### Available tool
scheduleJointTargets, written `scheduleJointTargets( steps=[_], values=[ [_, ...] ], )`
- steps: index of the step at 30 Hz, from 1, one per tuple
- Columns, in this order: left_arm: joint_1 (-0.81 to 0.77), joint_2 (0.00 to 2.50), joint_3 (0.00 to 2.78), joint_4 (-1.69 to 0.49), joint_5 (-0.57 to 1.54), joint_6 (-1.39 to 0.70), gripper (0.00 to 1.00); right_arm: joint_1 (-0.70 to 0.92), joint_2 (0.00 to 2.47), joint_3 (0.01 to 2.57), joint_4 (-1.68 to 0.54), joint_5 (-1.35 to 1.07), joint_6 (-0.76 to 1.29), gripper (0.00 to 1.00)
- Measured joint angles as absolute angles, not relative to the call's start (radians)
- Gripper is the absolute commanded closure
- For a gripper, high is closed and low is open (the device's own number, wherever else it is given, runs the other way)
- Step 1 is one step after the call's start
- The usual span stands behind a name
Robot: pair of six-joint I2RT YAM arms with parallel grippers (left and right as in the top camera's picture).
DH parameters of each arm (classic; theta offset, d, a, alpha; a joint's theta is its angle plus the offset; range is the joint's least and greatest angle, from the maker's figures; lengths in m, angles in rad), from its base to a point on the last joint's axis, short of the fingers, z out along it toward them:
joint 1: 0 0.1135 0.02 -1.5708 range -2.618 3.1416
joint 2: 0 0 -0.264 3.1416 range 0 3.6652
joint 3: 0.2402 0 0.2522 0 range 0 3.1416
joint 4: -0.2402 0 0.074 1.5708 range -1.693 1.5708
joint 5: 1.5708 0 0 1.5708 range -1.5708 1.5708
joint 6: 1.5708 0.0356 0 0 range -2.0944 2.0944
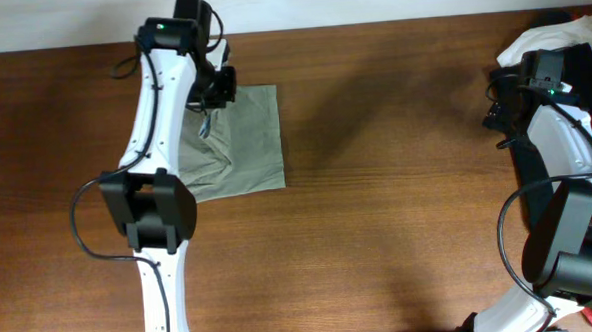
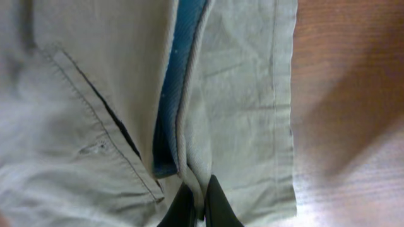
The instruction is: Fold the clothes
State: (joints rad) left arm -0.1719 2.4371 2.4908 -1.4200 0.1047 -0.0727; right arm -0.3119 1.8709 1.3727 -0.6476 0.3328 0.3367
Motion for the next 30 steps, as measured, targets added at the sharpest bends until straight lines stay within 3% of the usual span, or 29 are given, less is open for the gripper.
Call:
scheduleJointTargets(
  steps=[18,22,27,29,30],
  values=[
    [-0.234,2.512,2.491,-1.417,0.232,-0.073,0.99,-0.312,1.871,1.373,-0.647,0.333,0.336,0.01],
    [-0.240,2.512,2.491,-1.422,0.236,-0.072,0.94,-0.312,1.871,1.373,-0.647,0.333,0.336,0.01],
    [-0.245,2.522,2.491,-1.436,0.267,-0.073,1.00,-0.312,1.871,1.373,-0.647,0.333,0.337,0.01],
    [-0.252,2.537,2.491,-1.439,0.303,-0.073,0.99,-0.312,1.871,1.373,-0.647,0.333,0.336,0.01],
    [-0.258,2.546,2.491,-1.439,0.324,-0.073,0.93,-0.312,1.871,1.373,-0.647,0.333,0.337,0.01]
  ],
)
